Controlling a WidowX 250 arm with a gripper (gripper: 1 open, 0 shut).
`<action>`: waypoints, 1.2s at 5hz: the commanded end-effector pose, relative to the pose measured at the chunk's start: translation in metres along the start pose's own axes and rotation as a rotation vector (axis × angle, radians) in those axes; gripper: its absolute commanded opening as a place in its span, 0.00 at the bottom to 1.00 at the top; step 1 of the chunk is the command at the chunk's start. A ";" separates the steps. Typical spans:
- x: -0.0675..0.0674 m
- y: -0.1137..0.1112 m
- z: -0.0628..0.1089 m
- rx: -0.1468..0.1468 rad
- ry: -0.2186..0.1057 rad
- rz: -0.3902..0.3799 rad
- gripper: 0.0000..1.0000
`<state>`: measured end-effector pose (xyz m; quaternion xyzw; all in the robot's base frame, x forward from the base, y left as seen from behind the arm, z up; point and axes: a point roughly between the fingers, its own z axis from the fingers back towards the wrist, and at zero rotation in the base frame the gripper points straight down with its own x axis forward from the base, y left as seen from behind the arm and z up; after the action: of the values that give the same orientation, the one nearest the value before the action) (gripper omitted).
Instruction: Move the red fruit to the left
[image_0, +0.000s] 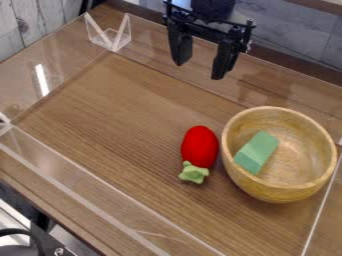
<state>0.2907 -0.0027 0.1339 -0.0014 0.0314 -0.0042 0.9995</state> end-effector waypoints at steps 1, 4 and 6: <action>-0.007 0.000 -0.013 -0.012 0.028 0.036 1.00; -0.040 -0.007 -0.037 -0.112 0.045 0.090 1.00; -0.044 -0.019 -0.032 -0.130 0.036 0.050 1.00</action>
<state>0.2402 -0.0198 0.0904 -0.0644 0.0793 0.0289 0.9944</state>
